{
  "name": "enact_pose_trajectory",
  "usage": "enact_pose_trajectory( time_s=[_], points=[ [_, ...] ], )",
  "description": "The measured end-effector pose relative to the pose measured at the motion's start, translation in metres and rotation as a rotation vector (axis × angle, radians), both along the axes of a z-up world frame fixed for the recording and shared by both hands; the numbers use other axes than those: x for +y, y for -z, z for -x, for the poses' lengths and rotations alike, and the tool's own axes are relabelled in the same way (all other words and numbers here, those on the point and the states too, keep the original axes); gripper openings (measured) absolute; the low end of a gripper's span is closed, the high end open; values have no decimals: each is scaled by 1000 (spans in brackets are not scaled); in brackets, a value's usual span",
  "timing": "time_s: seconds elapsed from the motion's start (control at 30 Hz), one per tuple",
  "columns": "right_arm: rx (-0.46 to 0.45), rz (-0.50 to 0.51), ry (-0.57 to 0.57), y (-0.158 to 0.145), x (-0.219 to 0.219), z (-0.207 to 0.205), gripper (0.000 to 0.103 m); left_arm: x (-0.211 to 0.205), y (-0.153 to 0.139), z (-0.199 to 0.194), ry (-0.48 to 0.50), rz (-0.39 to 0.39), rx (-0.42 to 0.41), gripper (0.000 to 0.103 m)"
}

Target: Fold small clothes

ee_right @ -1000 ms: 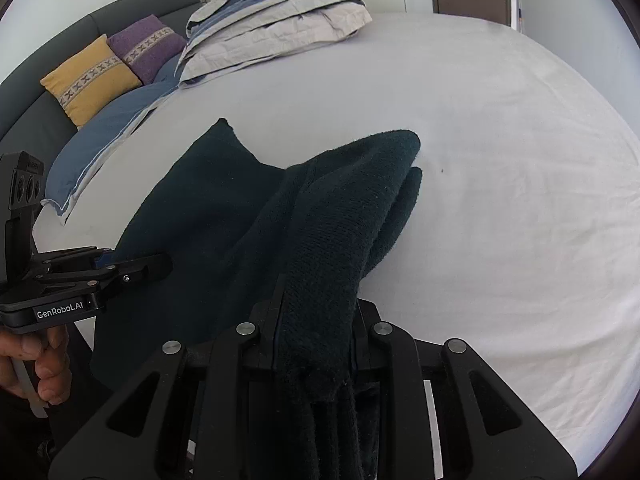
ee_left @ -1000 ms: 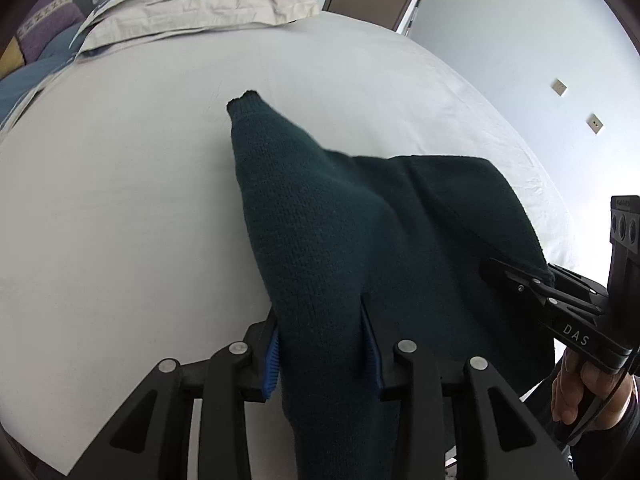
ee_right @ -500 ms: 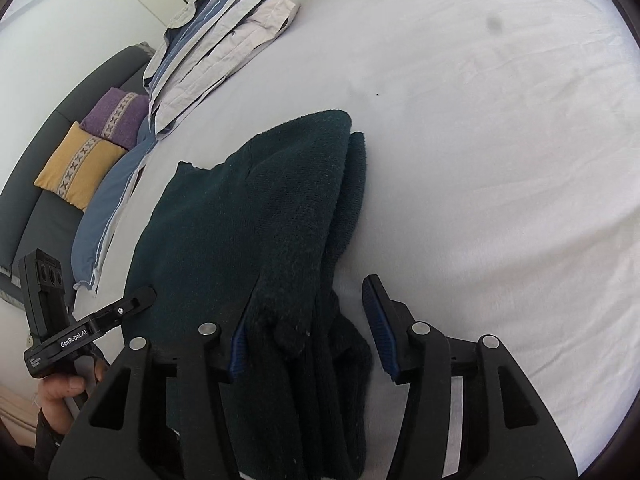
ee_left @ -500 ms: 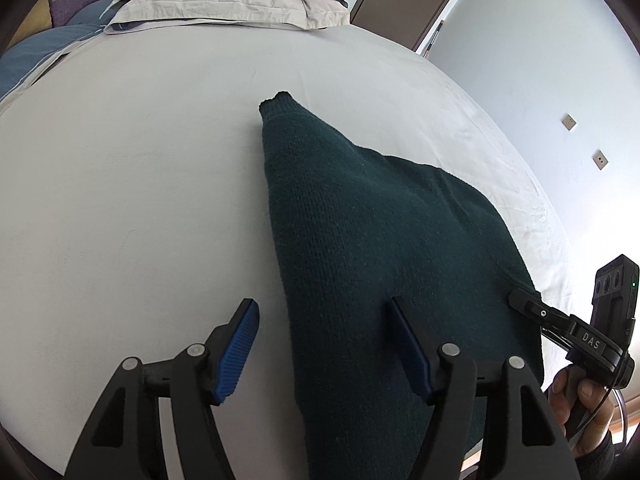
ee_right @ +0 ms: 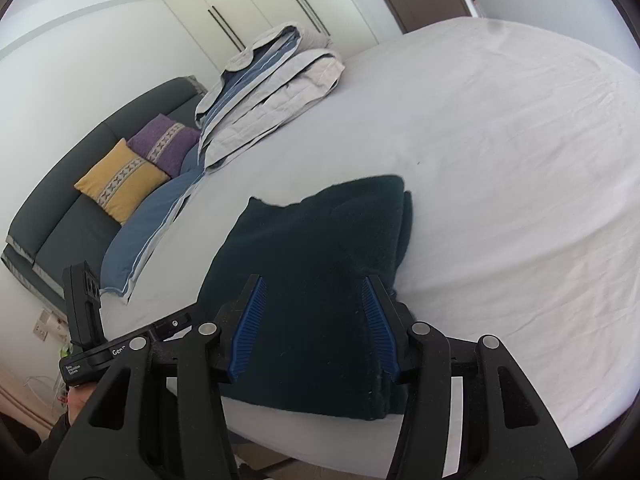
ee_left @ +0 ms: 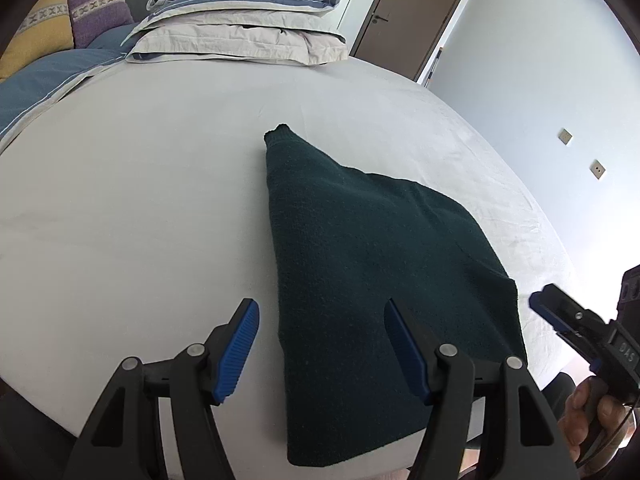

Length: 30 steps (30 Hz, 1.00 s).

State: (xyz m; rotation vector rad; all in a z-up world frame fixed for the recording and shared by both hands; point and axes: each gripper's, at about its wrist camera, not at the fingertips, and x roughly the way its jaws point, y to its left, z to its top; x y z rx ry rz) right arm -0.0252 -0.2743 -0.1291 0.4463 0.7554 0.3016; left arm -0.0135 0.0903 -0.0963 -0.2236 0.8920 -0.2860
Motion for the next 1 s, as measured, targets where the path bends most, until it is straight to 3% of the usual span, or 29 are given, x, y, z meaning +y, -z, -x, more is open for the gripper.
enact_pose_trajectory(
  time_s=[0.07, 0.2, 0.37, 0.43, 0.5, 0.57, 0.63, 0.7, 0.8, 0.87, 1.0],
  points=[
    [60, -13, -14, 19, 3, -6, 49, -4, -2, 6, 19, -16, -12, 68],
    [141, 22, 65, 50, -7, -10, 49, -6, -6, 14, 8, -34, -39, 68],
    [124, 31, 136, 48, -33, 7, 49, -5, -29, 26, -28, -101, -149, 71],
    [79, 100, 163, 34, -37, 17, 49, -7, -45, 35, -53, -140, -223, 82],
    [13, 173, 183, 13, -35, 27, 49, -8, -65, 48, -86, -179, -330, 103],
    [-61, 256, 199, -9, -28, 34, 49, -11, -84, 62, -107, -220, -445, 103],
    [-146, 338, 219, -31, -16, 42, 57, -15, -101, 71, -112, -271, -521, 103],
    [-274, 403, 260, -52, -5, 58, 81, -20, -114, 78, -142, -334, -566, 103],
    [-459, 482, 315, -78, 12, 81, 103, -21, -134, 89, -177, -366, -632, 103],
    [-501, 543, 346, -91, 22, 87, 103, -19, -145, 95, -178, -328, -667, 103],
    [-468, 572, 301, -108, 28, 82, 103, -8, -154, 102, -215, -231, -684, 103]
  ],
)
